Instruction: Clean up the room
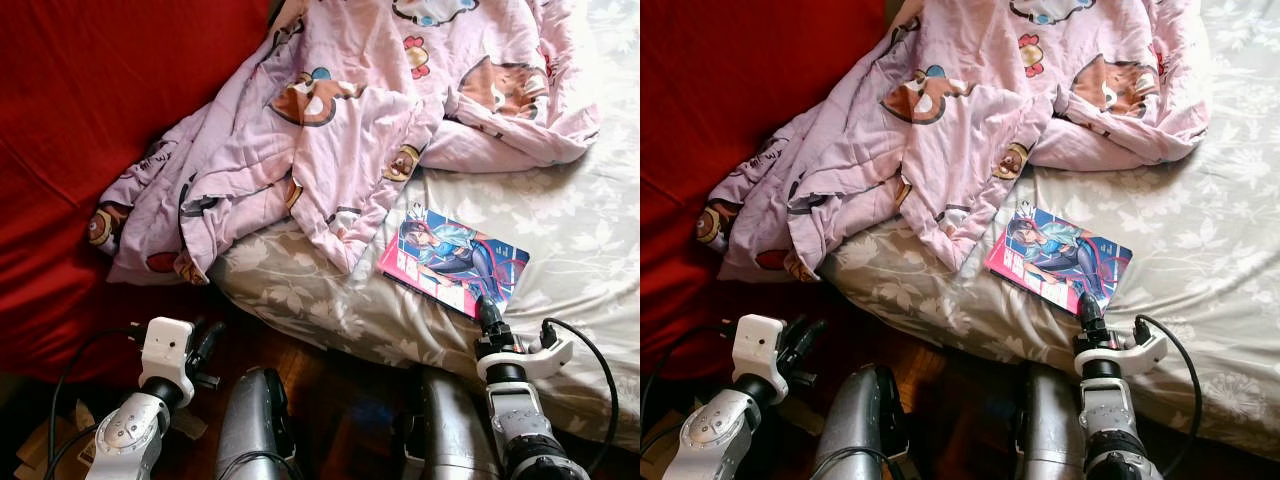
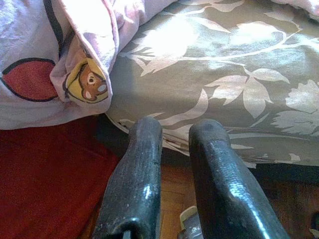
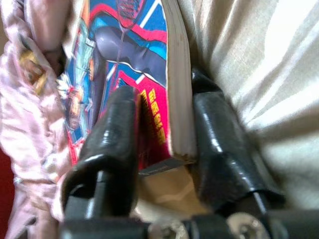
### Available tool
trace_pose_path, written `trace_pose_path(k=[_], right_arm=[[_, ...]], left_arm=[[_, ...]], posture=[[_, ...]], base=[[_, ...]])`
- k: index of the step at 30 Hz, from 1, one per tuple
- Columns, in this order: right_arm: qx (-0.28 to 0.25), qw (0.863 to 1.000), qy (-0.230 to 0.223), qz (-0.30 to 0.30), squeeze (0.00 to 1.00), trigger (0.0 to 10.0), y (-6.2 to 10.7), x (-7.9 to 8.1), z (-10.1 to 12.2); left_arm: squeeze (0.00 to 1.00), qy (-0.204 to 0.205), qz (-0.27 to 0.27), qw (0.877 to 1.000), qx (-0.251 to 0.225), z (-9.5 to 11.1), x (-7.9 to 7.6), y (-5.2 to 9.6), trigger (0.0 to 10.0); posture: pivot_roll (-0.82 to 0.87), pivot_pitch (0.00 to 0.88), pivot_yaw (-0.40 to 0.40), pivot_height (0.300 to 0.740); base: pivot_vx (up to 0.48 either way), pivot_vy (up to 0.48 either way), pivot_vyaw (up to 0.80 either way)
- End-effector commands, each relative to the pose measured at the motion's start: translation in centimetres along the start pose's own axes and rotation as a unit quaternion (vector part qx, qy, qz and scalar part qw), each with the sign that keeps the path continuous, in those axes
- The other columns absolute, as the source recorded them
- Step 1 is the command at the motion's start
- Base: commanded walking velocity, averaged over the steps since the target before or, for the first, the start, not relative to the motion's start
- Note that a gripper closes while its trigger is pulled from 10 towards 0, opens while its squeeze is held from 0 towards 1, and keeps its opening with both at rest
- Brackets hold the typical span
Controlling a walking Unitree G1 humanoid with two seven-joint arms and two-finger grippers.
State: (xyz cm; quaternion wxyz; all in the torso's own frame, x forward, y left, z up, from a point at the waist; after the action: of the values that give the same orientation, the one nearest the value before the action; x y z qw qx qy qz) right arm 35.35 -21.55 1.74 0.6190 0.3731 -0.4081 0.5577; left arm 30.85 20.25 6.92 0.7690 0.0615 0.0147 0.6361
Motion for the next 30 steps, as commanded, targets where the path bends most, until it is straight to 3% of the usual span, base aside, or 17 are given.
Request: trace_pose_path(k=[1, 7, 17, 18, 22, 25, 28, 29, 30], right_arm=[[0.052, 0.998, -0.043, -0.017, 0.0, 0.0, 1.4, -0.7, -4.2], [-0.005, 0.999, -0.04, 0.016, 0.0, 0.0, 1.0, 0.3, -2.1], [-0.084, 0.994, -0.018, 0.061, 0.0, 0.0, 2.0, 2.0, 1.3], [-0.084, 0.993, 0.004, 0.084, 0.0, 0.0, 2.3, 3.4, 1.7], [-0.096, 0.99, 0.029, 0.101, 0.0, 0.0, 2.5, 5.1, 2.6], [-0.117, 0.982, 0.13, 0.074, 0.0, 0.0, 2.0, 6.6, 4.3], [-0.11, 0.972, 0.188, 0.085, 0.0, 0.0, 1.8, 8.5, 4.5], [-0.11, 0.972, 0.188, 0.085, 0.0, 0.0, 1.8, 8.5, 4.5], [-0.099, 0.959, 0.241, 0.108, 0.0, 10.0, 1.6, 10.3, 4.2]], left_arm=[[0.0, -0.003, 0.008, 1.0, 0.029, -1.7, 0.3, 0.6, 10.0], [0.0, 0.001, 0.011, 1.0, 0.025, -1.9, 0.1, 0.0, 10.0], [0.0, 0.007, 0.024, 1.0, 0.017, -1.8, 0.3, -0.9, 10.0], [0.0, 0.008, 0.026, 1.0, 0.014, -1.8, 0.2, -1.1, 10.0], [0.0, 0.011, 0.028, 1.0, 0.009, -1.8, 0.1, -1.4, 10.0], [0.0, 0.02, 0.032, 0.999, 0.004, -1.8, 0.0, -1.9, 10.0], [0.0, 0.032, 0.039, 0.999, -0.002, -1.6, 0.0, -2.3, 10.0], [0.0, 0.032, 0.039, 0.999, -0.002, -1.6, 0.0, -2.3, 10.0], [0.0, 0.042, 0.044, 0.998, -0.005, -1.5, 0.0, -2.6, 10.0]], posture=[[0.17, 0.337, 0.159, 0.586], [0.14, 0.32, 0.143, 0.586], [0.1, 0.289, 0.121, 0.586], [0.09, 0.274, 0.113, 0.586], [0.08, 0.258, 0.106, 0.586], [0.06, 0.222, 0.093, 0.586], [0.06, 0.208, 0.088, 0.586], [0.06, 0.208, 0.088, 0.586], [0.05, 0.197, 0.081, 0.586]], base=[[0.0, 0.0, 0.0], [0.0, 0.0, 0.0], [0.0, 0.0, 0.0], [0.0, 0.0, 0.0], [0.0, 0.0, 0.0], [0.0, 0.0, 0.0], [0.0, 0.0, 0.0], [0.0, 0.0, 0.0], [0.0, 0.0, 0.0]])
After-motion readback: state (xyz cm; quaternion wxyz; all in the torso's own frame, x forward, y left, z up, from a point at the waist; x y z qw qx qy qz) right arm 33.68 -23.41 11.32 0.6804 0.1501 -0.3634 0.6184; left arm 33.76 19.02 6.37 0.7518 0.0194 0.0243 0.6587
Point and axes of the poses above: a point about 5 cm out from each wrist's last joint towards the gripper, its own y axis pointing back from the gripper into the wrist, its own z axis along the axis of the wrist's last joint, x = y × z, the point moved 6 cm from there along -y, pointing out of the wrist towards the gripper, and after that the axes turned 4 degrees about y, right-handed, at the moved point
